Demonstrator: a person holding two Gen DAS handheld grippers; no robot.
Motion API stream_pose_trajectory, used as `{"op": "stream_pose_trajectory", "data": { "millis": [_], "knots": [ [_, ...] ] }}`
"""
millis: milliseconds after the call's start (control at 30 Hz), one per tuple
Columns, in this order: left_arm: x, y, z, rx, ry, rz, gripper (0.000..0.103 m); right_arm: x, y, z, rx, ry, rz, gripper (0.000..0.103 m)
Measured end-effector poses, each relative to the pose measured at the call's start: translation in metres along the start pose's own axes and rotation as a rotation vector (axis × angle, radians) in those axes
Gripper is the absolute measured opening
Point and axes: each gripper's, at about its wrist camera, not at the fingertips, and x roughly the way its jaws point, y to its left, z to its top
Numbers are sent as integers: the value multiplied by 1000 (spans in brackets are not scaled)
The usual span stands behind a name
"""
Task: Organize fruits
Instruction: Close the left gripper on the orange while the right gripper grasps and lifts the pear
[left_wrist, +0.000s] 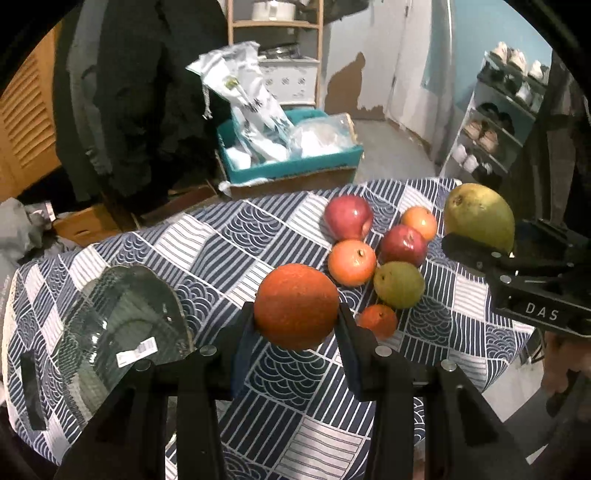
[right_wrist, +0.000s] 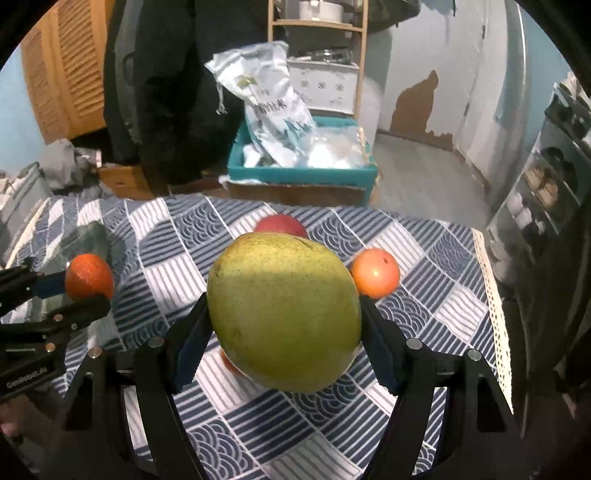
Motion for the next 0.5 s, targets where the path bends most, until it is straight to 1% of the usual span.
{"op": "stream_pose_trajectory", "data": {
  "millis": [100, 233, 500],
  "knots": [
    [-15, 9, 3, -16, -36, 16, 43, -6, 10, 7, -10, -20, 16, 75],
    [-29, 22, 6, -46, -65, 22, 43, -14, 26, 18, -22, -51, 46, 75],
    [-51, 50, 8, -94, -115, 66, 43, -24, 61, 38, -64, -96, 94, 75]
  ]
}}
